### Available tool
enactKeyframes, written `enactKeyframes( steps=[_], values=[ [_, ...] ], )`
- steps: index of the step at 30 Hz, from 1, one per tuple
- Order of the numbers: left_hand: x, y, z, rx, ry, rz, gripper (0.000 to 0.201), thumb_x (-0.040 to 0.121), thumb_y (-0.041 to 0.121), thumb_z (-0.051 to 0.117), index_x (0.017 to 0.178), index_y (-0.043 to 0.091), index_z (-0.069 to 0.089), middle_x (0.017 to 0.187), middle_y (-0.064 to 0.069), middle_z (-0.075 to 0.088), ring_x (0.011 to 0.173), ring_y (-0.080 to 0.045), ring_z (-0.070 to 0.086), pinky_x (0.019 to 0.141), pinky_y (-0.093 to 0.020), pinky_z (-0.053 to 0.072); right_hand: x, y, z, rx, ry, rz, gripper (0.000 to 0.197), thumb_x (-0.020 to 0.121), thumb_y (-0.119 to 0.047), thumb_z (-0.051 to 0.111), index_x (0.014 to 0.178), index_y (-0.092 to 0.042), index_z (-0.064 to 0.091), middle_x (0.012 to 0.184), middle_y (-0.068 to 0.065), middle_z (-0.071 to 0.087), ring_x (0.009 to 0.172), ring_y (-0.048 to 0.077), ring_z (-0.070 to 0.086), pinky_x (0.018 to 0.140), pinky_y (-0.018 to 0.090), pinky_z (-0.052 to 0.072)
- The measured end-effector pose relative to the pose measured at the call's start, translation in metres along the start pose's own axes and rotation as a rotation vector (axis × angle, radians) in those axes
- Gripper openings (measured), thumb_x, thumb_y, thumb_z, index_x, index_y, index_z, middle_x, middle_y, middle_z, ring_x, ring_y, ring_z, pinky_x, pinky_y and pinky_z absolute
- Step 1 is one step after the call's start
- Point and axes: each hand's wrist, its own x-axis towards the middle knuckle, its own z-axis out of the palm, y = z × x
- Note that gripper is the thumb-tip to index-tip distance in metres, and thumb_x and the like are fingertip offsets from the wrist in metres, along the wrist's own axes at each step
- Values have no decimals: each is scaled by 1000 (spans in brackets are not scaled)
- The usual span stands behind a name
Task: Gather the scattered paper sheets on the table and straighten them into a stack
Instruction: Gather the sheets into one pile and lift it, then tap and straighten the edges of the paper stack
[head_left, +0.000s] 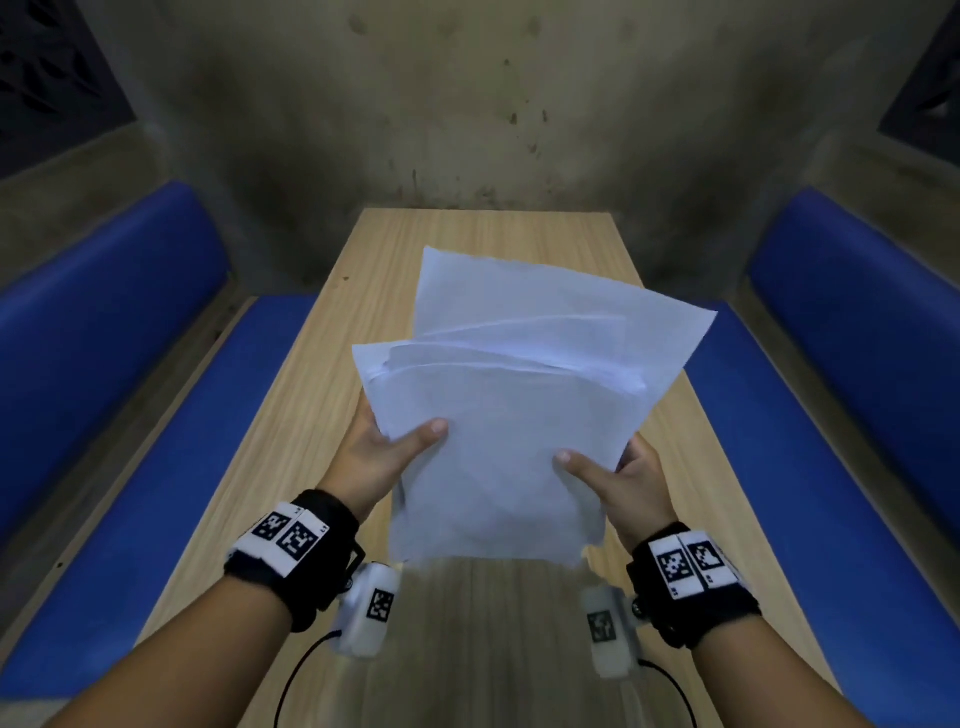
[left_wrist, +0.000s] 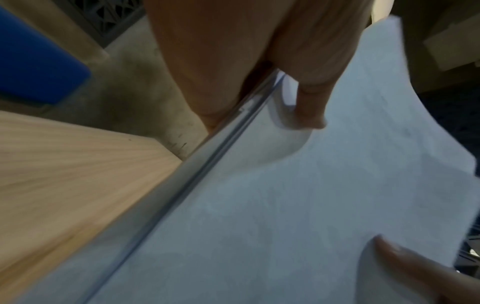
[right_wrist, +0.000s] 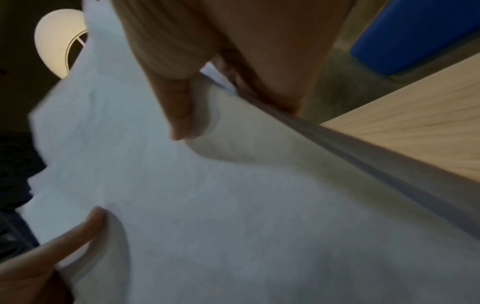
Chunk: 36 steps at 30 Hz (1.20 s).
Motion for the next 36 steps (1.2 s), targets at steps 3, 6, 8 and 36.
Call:
enactKeyframes(
  steps=[3, 6, 8, 36],
  values=[
    [-11, 31, 2, 169, 217, 184, 87, 70, 28, 82, 140, 33, 30, 142, 13, 43, 128, 4, 48, 104, -36, 48, -2, 4, 3, -16, 20, -6, 22, 79, -1, 71, 95, -16, 69, 88, -3, 78, 83, 18, 75, 66, 29, 59],
    [-20, 99, 32, 884, 328, 776, 99, 76, 49, 72, 152, 16, 18, 155, 0, 21, 147, -19, 21, 117, -49, 24, -4, 3, 4, -13, 3, -5, 20, 80, -1, 71, 92, -17, 70, 83, -4, 78, 80, 16, 75, 67, 30, 60],
    [-12, 132, 65, 1327, 204, 989, 92, 78, 60, 60, 152, 19, 24, 157, -6, 29, 147, -27, 23, 116, -55, 20, -5, 2, 4, 0, -16, 2, 22, 80, 1, 70, 93, -17, 69, 81, -4, 78, 77, 14, 74, 65, 28, 59],
    [21, 79, -45, 502, -46, 165, 23, 82, 18, 61, 105, 17, 66, 95, 4, 76, 85, -11, 70, 80, -33, 56, 8, 43, -40, 299, 93, 280, 62, 75, -10, 70, 132, -14, 48, 133, 11, 60, 116, 27, 61, 84, 40, 54]
  ],
)
